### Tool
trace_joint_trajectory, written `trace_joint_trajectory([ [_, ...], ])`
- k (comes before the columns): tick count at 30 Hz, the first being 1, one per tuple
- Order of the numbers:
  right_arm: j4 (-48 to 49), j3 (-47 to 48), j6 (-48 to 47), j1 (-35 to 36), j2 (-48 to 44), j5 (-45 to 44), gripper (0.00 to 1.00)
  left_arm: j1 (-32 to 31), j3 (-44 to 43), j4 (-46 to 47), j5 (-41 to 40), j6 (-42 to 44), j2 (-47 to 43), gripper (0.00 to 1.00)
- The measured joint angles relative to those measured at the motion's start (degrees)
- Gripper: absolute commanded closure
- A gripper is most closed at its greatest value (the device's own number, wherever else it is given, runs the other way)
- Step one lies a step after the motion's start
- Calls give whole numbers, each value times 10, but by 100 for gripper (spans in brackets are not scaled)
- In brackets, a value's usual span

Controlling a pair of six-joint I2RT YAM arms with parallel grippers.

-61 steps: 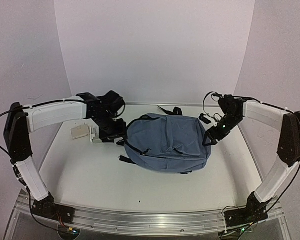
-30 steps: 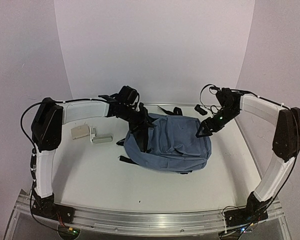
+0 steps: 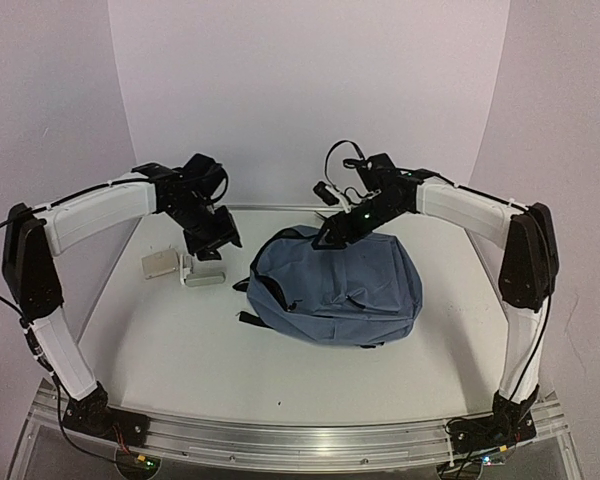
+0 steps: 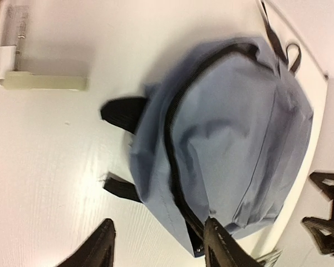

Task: Pack the student bag
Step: Adjust the student bag at the center of the board.

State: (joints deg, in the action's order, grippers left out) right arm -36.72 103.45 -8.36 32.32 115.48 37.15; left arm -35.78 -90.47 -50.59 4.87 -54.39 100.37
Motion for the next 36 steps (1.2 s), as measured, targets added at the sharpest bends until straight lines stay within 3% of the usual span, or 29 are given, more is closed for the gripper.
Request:
trace_joint_trajectory([
  [5, 23, 19, 27, 14, 39, 0, 50, 45, 54, 45, 15, 7, -9, 57],
  [16, 85, 38, 84, 69, 91, -1, 61, 43, 57, 124, 91, 33, 100, 60],
  [22, 113, 39, 110, 92, 122, -3, 65, 44, 57, 167, 129, 35, 137, 48],
  [28, 135, 39, 127, 104, 155, -19, 68, 44, 63, 214, 151, 34, 139, 45],
  [36, 157, 35, 130, 114, 178, -57, 70, 44, 82, 230, 160, 35, 135, 62],
])
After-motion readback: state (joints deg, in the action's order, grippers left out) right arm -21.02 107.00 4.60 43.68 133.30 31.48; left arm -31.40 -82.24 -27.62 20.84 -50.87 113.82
